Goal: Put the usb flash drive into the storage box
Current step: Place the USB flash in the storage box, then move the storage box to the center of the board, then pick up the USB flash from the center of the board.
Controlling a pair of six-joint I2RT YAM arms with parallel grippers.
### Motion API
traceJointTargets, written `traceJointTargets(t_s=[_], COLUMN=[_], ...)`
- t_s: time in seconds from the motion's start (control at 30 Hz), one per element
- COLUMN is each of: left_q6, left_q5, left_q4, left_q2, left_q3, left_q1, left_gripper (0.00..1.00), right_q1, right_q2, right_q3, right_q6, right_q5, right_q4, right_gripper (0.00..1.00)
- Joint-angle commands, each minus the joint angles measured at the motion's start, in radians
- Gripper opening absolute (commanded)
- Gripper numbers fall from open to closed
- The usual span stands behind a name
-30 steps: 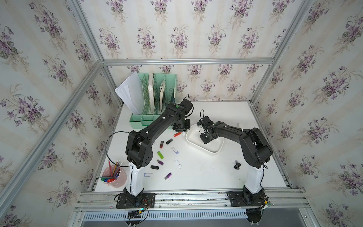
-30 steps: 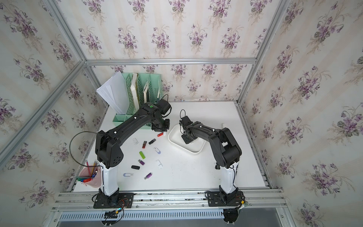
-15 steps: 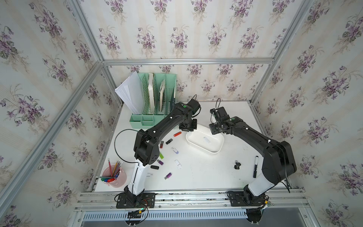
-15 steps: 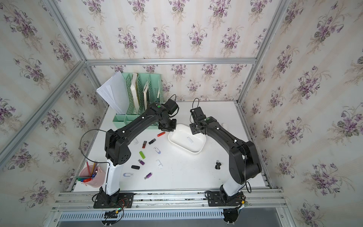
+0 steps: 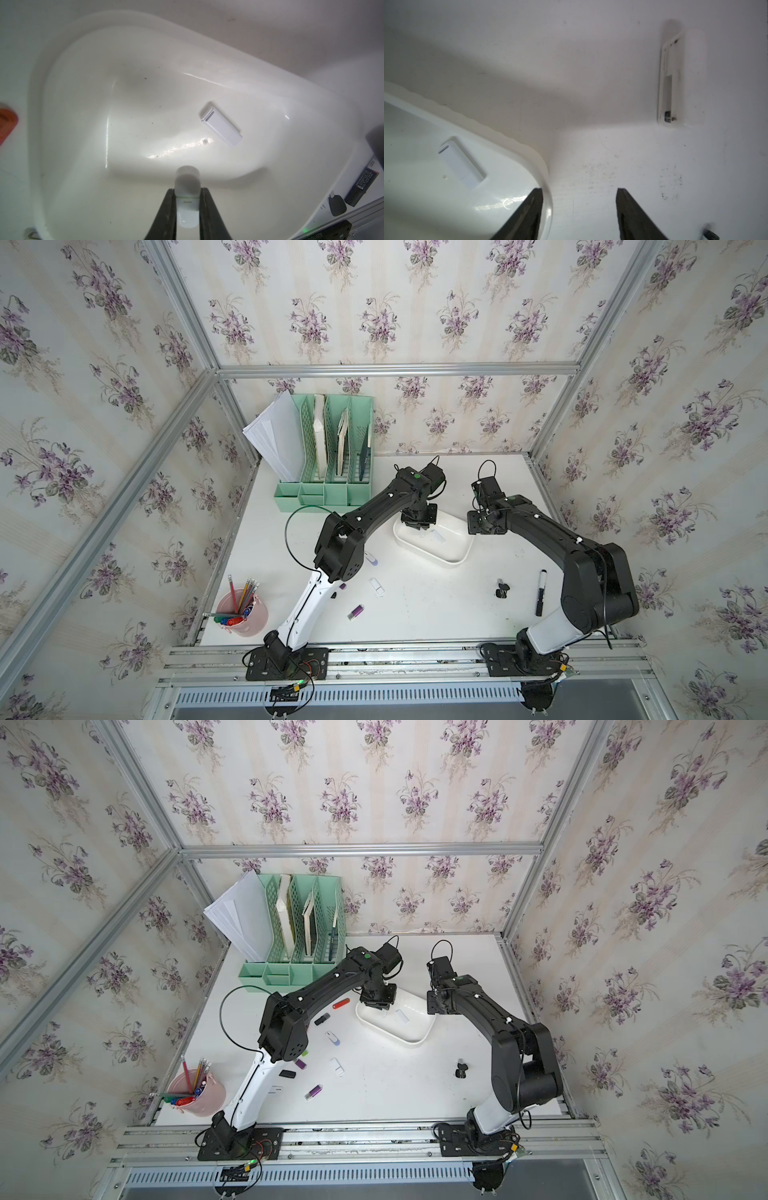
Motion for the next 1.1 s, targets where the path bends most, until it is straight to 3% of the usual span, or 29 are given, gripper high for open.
traceJointTargets(t_s=[0.0,0.57,0.83,1.07], left_q6=[0.01,0.025,0.029,0.04], left_q5=[0.01,-0.014,-0.013,-0.03], left_q4=[0.015,0.007,0.006,-0.004], left_q2=[0.022,0.14,0.147,0.077], left_q3=[0.009,0.085,0.085,0.09], left_q1=[-0.001,-0.002,-0.002,-0.001], left_gripper=[0.13,0.2,0.41,0.53], right_q1=[-0.021,-0.044,-0.043,-0.027], right_q2=[-0.016,-0.056,-0.075,-0.103], right_q3=[-0.013,-0.134,-0.173,-0.216], right_q6=[0.04,0.071,0.071,0.062], right_q5=[-0.011,-0.086,-0.126,-0.175], right_q4=[-0.013,-0.014,0.01,0.038], right_gripper=[0.62,0.64,0.64,0.63])
